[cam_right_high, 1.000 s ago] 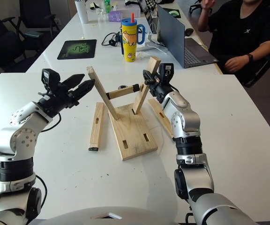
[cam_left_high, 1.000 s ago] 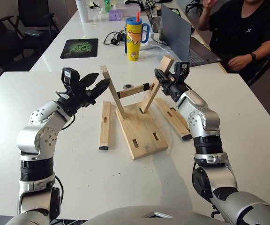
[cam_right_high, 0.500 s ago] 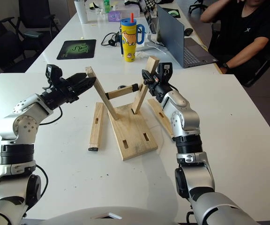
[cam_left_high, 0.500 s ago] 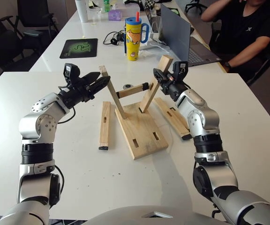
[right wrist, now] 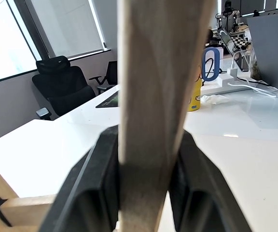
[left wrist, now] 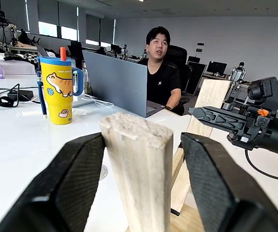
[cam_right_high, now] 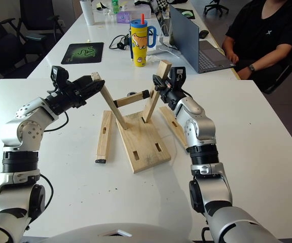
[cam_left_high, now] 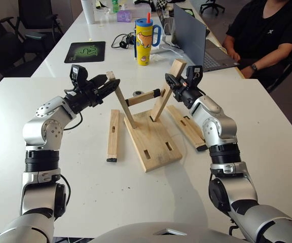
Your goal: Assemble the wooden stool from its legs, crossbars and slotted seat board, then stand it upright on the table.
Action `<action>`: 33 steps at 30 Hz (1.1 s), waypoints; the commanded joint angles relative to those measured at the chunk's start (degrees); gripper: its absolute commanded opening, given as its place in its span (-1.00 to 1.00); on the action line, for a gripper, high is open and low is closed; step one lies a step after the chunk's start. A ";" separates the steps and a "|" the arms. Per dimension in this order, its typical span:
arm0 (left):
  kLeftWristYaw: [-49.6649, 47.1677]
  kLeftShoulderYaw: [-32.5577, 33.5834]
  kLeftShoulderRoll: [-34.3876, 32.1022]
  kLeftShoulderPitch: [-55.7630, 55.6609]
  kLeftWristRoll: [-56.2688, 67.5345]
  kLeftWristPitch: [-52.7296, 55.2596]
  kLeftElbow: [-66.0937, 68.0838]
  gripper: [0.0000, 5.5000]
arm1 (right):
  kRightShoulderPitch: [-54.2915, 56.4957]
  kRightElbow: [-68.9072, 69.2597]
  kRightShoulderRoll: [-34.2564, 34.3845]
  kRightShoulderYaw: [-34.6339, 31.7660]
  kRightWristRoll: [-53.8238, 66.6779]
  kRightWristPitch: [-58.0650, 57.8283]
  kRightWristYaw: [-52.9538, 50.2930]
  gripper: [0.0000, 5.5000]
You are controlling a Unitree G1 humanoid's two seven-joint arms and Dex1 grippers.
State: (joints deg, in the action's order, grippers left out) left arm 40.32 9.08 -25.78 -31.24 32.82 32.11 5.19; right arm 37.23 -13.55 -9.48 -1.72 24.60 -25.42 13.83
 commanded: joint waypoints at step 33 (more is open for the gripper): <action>2.29 -2.64 2.94 3.41 1.99 1.57 -10.83 -0.21 | -3.12 -0.52 -2.92 11.98 -9.30 1.08 6.07 -0.60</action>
State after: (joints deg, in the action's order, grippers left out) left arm 41.05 9.02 -24.56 -26.74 33.75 34.25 -3.50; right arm 38.00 -13.74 -12.28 3.55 21.01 -22.81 16.29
